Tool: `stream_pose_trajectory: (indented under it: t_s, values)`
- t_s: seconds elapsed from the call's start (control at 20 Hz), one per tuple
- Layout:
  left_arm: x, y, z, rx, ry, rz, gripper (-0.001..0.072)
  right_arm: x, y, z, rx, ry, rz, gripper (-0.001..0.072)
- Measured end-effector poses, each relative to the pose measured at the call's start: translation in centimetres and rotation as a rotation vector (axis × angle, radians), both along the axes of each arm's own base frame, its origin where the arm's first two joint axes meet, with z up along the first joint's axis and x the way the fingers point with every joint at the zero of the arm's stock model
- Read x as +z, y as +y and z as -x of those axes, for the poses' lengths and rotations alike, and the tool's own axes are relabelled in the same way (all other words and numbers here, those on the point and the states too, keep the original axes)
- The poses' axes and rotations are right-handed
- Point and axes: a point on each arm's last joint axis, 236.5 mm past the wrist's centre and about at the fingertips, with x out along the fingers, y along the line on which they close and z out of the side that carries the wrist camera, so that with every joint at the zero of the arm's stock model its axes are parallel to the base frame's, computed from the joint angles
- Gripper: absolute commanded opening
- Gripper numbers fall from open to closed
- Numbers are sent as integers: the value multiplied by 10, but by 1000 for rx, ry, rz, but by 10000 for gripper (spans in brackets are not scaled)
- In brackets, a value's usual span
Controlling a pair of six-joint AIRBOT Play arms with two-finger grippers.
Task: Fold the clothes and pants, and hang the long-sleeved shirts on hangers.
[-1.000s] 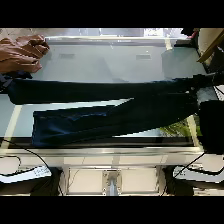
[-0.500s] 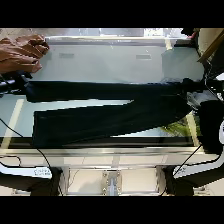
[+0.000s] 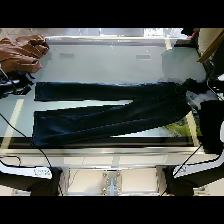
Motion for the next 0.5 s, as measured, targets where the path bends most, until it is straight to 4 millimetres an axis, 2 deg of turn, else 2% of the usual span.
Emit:
stream_pose_trajectory:
  t_s: [0.15, 0.25, 0.35, 0.5]
  values:
    - [-11, -4, 55, -53, 129, 49, 691, -5, -18, 54, -37, 82, -36, 443]
    - [-25, -5, 95, -67, 204, 82, 691, -10, -20, 88, -66, 102, -78, 443]
    - [-39, -2, 128, -62, 256, 107, 690, -15, -10, 115, -74, 119, -131, 442]
    - [-51, 7, 159, -79, 285, 106, 690, -12, 11, 132, -63, 121, -206, 441]
